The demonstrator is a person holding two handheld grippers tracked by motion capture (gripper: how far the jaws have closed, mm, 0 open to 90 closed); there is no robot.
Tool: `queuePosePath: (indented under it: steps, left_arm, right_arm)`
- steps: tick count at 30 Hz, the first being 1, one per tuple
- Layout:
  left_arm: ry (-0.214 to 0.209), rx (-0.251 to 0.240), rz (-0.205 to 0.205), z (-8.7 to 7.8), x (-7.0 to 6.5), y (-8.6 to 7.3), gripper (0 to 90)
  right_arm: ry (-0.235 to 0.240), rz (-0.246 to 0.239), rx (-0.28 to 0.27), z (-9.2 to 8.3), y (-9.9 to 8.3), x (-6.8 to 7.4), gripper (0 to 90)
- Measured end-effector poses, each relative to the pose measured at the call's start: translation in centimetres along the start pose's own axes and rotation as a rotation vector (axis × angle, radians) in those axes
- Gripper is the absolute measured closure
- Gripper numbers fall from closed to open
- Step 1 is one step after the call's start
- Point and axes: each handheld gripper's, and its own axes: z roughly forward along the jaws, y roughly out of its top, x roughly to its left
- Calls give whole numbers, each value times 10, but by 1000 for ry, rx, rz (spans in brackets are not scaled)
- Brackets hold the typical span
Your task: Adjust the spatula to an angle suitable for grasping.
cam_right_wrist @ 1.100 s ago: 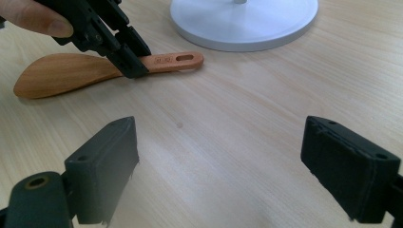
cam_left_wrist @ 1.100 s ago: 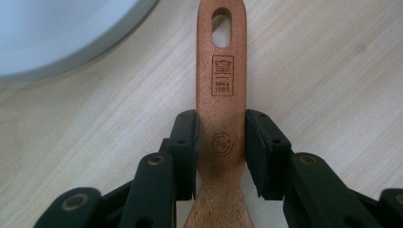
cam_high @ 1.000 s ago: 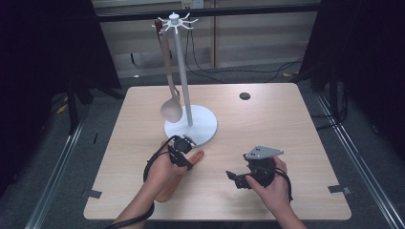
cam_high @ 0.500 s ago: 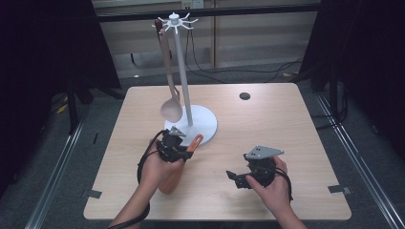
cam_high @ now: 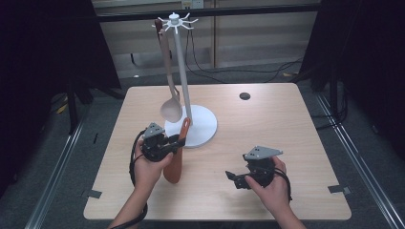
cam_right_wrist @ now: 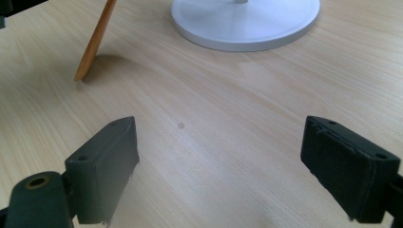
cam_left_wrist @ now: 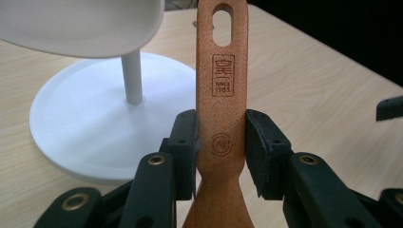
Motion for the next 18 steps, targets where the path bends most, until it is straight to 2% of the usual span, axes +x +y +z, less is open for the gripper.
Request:
queuePosePath:
  steps: [2, 3, 5, 10, 18]
  left_arm:
    - [7, -24, -5, -1, -1, 1, 659]
    - [8, -32, 9, -2, -1, 1, 659]
    - [8, -46, -5, -3, -2, 3, 659]
    - [9, -84, 1, -8, -5, 7, 659]
    - [15, -181, 32, -19, -15, 21, 659]
  right_arm:
    - [0, 1, 0, 0, 0, 0, 116]
    - [1, 4, 1, 0, 0, 0, 116]
    - [3, 9, -1, 0, 0, -1, 116]
    - [-2, 6, -3, -1, 0, -1, 116]
    - [-1, 7, -5, -1, 0, -1, 116]
